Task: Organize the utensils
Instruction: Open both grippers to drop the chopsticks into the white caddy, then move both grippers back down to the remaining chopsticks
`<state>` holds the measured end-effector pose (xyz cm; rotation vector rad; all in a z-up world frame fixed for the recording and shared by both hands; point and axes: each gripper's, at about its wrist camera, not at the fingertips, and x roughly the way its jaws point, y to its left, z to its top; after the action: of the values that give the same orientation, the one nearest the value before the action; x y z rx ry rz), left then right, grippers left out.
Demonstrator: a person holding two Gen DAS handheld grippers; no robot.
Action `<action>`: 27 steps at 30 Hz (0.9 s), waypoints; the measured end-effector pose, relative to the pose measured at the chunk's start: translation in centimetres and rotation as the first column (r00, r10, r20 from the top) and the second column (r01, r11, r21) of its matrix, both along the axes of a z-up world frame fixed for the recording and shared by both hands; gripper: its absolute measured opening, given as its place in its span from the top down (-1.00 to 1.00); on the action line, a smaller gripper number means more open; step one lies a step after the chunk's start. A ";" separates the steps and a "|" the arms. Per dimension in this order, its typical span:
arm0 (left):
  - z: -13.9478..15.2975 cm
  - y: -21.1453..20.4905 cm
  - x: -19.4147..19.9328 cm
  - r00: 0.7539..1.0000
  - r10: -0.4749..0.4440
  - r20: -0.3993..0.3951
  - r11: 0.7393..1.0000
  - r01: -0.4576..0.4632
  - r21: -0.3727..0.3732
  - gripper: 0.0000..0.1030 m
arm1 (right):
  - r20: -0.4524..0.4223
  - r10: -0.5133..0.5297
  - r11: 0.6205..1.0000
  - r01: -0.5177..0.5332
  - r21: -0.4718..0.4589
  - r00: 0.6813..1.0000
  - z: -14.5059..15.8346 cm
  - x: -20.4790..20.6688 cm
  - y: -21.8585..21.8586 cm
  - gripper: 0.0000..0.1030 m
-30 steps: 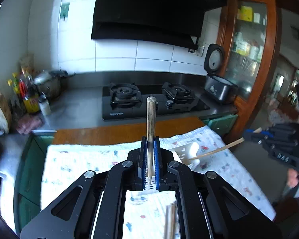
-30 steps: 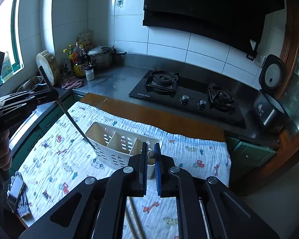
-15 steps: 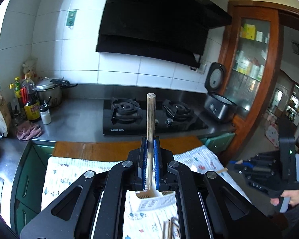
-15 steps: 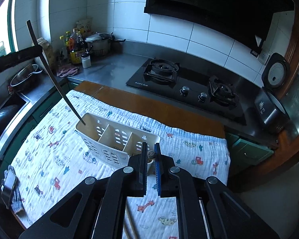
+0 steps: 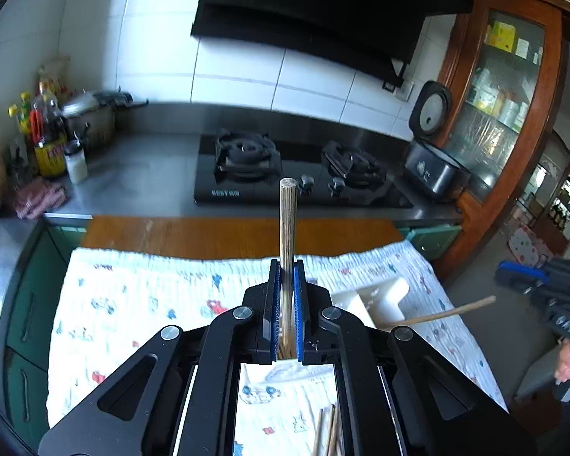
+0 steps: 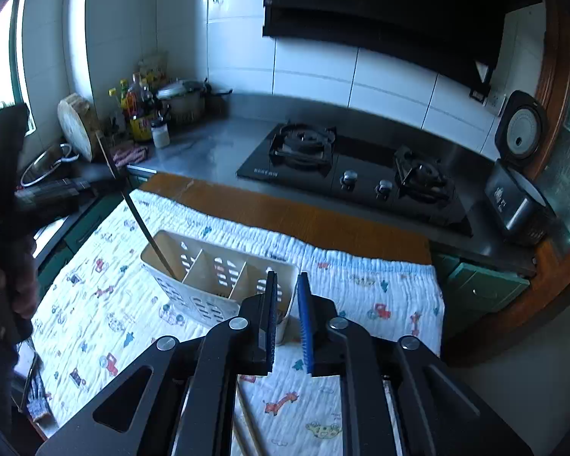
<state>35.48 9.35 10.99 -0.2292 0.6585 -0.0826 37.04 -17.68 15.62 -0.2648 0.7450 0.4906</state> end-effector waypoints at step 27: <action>-3.3 -3.1 -17.4 0.997 -0.046 0.056 0.998 0.043 0.051 0.43 | 0.044 0.052 0.993 -0.057 0.104 0.998 -11.3 -18.5 -3.5 0.15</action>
<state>18.08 6.26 7.72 -0.1635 0.6077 -0.1153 18.57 -21.20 4.29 -0.1968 0.6706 0.5727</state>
